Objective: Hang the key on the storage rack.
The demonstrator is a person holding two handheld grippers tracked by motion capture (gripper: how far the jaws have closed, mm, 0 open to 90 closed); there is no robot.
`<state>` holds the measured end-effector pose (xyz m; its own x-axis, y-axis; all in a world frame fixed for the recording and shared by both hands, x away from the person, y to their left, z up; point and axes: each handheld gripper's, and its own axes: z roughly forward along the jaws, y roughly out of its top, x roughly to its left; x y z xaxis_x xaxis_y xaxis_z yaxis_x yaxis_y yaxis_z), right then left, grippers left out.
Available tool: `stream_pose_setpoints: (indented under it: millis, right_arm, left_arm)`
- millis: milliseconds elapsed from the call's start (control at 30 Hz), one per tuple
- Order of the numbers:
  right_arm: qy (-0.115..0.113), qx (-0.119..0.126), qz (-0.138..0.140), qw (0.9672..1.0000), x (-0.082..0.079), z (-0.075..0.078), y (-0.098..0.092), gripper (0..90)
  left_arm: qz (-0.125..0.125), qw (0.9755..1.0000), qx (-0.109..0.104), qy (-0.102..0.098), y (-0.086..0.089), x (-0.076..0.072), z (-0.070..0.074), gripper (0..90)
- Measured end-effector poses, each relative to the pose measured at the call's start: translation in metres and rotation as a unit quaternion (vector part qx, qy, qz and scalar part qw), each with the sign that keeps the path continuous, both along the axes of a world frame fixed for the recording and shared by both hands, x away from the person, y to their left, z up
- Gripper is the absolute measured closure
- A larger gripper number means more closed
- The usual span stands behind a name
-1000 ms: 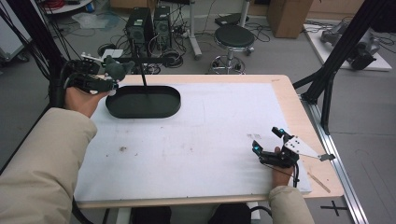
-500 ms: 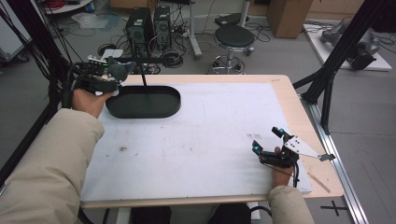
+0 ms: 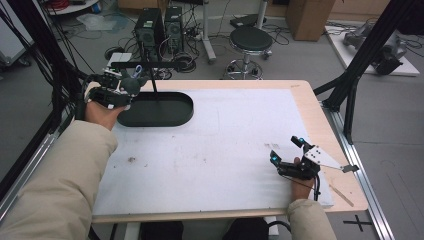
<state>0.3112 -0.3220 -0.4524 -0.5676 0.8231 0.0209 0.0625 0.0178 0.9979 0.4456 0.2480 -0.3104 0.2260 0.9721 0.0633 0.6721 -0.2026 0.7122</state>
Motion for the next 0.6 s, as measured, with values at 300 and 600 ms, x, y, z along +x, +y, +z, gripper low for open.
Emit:
stream_pose_setpoints:
  millis: [300,600]
  right_arm:
    - [0.002,-0.001,0.001,1.0,-0.001,0.0,0.001,0.7]
    - [0.002,0.0,0.001,1.0,-0.001,0.0,0.001,0.7]
  left_arm:
    - [0.013,0.9996,-0.001,0.026,-0.003,0.012,-0.012,57.5]
    - [-0.046,0.998,-0.043,-0.007,0.007,0.01,-0.025,45.9]
